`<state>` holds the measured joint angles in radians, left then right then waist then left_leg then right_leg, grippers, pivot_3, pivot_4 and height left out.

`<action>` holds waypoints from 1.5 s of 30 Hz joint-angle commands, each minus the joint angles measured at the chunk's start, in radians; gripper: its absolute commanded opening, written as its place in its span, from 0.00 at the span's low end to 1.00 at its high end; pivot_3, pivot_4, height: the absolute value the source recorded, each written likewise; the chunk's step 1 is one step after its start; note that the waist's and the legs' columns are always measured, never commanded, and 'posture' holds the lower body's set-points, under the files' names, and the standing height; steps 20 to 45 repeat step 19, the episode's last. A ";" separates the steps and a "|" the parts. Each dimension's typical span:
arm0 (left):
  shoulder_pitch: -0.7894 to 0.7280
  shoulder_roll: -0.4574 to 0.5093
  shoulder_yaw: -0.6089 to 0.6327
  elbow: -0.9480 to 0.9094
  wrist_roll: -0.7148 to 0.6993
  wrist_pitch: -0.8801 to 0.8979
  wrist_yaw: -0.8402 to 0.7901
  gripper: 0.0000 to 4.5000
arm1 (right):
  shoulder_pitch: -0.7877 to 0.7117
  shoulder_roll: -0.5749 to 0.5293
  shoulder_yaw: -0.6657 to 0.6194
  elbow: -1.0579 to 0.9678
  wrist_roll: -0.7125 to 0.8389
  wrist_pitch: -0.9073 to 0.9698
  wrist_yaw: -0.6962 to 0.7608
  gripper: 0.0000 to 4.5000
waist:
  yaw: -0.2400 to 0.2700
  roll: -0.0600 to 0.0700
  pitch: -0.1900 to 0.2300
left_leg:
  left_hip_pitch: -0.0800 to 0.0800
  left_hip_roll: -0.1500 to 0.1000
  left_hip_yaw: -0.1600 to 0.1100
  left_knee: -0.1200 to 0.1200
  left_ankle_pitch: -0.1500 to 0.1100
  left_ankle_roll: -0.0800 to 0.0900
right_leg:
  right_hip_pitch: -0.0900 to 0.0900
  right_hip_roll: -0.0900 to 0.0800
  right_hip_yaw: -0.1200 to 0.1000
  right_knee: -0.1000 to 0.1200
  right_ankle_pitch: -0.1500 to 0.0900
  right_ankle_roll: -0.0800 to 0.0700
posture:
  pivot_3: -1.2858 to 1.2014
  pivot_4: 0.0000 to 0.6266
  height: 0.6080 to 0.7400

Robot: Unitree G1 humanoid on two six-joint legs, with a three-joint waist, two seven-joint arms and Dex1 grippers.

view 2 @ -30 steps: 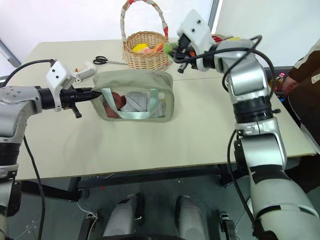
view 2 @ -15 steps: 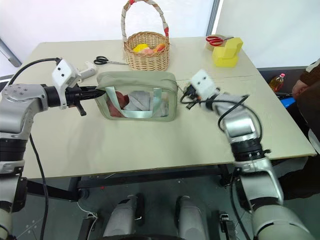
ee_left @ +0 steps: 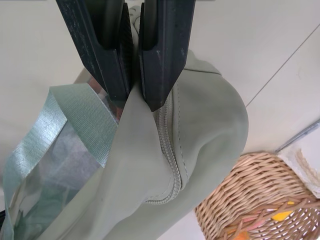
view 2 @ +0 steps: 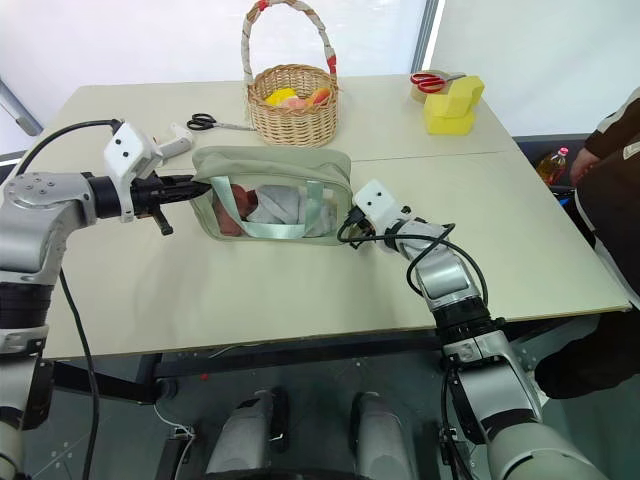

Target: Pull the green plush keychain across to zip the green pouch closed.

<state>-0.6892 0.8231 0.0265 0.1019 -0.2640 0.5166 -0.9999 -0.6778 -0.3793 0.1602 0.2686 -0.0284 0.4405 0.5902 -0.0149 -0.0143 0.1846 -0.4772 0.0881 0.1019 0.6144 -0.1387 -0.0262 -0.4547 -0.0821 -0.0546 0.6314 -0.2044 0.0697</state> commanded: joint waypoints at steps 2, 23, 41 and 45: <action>-0.014 0.015 0.038 -0.002 -0.028 0.027 -0.002 0.17 | -0.078 -0.115 -0.100 -0.135 0.131 0.092 0.164 0.22 | 0.003 0.000 0.000 | -0.001 0.000 0.000 0.000 0.000 0.000 | 0.000 0.000 0.000 0.000 0.000 0.000 | 0.52 0.24 1.00; -0.039 0.175 0.196 0.047 -0.199 0.140 -0.136 0.98 | -0.236 -0.339 -0.266 -0.501 0.616 0.636 0.346 1.00 | 0.004 0.000 0.000 | -0.002 0.000 -0.001 -0.002 -0.001 0.000 | -0.005 -0.001 0.000 -0.002 0.000 -0.001 | 0.52 0.24 1.00; -0.039 0.175 0.196 0.047 -0.199 0.140 -0.136 0.98 | -0.236 -0.339 -0.266 -0.501 0.616 0.636 0.346 1.00 | 0.004 0.000 0.000 | -0.002 0.000 -0.001 -0.002 -0.001 0.000 | -0.005 -0.001 0.000 -0.002 0.000 -0.001 | 0.52 0.24 1.00; -0.039 0.175 0.196 0.047 -0.199 0.140 -0.136 0.98 | -0.236 -0.339 -0.266 -0.501 0.616 0.636 0.346 1.00 | 0.004 0.000 0.000 | -0.002 0.000 -0.001 -0.002 -0.001 0.000 | -0.005 -0.001 0.000 -0.002 0.000 -0.001 | 0.52 0.24 1.00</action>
